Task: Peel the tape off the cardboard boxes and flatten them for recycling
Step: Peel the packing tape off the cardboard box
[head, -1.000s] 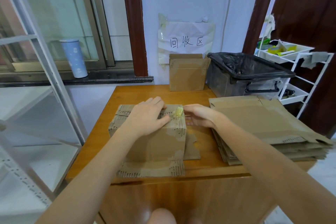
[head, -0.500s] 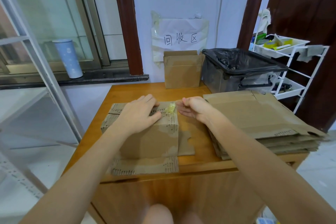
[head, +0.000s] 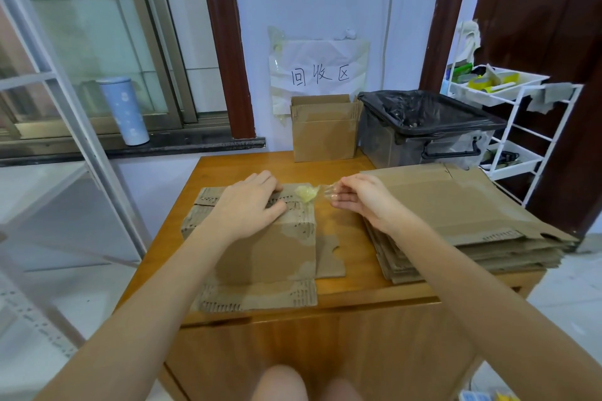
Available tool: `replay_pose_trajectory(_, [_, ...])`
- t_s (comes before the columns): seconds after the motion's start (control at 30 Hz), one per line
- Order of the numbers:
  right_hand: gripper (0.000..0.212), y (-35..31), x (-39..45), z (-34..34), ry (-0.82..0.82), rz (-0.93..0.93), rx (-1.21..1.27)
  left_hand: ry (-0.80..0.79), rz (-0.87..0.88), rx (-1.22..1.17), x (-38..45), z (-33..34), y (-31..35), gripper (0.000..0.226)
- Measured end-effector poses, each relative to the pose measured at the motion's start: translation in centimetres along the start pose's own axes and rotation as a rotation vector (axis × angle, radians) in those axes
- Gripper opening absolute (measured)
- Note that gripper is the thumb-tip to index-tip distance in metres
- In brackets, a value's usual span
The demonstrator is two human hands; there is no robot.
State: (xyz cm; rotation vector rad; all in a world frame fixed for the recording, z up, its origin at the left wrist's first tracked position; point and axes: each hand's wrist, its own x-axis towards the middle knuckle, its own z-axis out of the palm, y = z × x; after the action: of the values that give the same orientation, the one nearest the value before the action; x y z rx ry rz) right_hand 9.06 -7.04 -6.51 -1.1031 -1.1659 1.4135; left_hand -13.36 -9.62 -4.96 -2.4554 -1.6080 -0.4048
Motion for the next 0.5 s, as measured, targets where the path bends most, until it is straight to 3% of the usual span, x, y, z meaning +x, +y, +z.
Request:
replay_pose_trajectory(0.07, [0.02, -0.4, 0.0, -0.3, -0.046, -0.053, -0.23, -0.001, -0.003, 0.002, 0.0, 0.0, 0.0, 0.042])
replay_pose_trajectory(0.13, [0.046, -0.9, -0.1, 0.2, -0.063, -0.168, -0.497, 0.0, 0.0, 0.003, 0.0, 0.0, 0.0, 0.042])
replay_pose_trajectory(0.27, [0.068, -1.6, -0.6, 1.8, -0.166, -0.375, -0.791, 0.002, 0.005, 0.012, 0.0, 0.0, 0.1, 0.04])
replay_pose_trajectory(0.37, [0.066, -2.0, -0.3, 2.3, -0.23, -0.474, -0.962, 0.009, 0.01, 0.011, 0.0, 0.0, 0.1, 0.039])
replay_pose_trajectory(0.5, [0.046, -2.8, 0.1, 3.0, -0.326, -0.451, -1.069, 0.01, 0.012, 0.013, 0.0, 0.1, 0.1, 0.04])
